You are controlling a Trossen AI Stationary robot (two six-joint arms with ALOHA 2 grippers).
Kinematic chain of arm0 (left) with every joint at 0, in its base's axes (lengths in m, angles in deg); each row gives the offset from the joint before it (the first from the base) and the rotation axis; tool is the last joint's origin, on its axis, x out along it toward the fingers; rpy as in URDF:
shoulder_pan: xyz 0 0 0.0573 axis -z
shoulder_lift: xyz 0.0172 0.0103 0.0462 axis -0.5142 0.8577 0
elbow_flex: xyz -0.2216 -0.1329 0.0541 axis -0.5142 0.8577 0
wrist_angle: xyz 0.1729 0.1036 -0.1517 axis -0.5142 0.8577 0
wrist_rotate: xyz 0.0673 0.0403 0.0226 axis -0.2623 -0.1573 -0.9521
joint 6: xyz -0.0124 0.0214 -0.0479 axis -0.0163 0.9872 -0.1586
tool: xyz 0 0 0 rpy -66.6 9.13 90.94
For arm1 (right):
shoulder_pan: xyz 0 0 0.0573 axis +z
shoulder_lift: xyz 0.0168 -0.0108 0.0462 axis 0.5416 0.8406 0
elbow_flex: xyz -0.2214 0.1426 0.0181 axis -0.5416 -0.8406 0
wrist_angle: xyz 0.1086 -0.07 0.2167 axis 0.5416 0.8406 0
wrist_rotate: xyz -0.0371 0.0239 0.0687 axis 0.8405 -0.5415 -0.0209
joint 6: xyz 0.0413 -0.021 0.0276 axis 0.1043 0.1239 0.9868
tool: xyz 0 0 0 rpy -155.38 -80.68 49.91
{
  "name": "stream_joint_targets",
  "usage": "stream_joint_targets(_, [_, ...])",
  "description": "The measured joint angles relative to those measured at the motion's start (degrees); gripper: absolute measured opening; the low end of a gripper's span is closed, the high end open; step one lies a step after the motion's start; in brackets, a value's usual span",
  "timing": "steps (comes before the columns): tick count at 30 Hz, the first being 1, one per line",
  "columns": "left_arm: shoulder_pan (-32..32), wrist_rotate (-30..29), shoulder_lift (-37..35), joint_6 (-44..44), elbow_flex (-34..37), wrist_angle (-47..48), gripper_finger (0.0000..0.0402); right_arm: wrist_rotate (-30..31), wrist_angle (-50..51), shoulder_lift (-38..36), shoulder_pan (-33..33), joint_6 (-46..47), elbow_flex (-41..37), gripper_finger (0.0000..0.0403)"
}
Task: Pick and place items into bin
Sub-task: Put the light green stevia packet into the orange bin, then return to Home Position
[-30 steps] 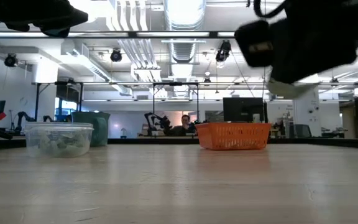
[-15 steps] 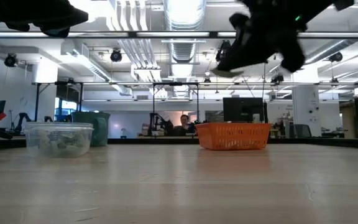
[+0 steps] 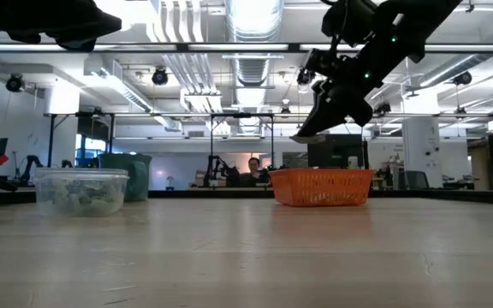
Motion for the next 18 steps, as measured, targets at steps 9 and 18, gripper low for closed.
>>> stream_joint_targets(9, [0.0, 0.0, 0.0, 0.0, -0.1, 0.0, 0.0132, 0.1, 0.6, 0.0, -4.0, 7.4, 0.0, 0.0012])
stream_joint_targets(18, [0.0, 0.0, -0.1, 2.0, -0.3, 0.0, 0.0132, 0.1, 2.8, 0.0, -4.7, 6.0, -0.3, 0.009])
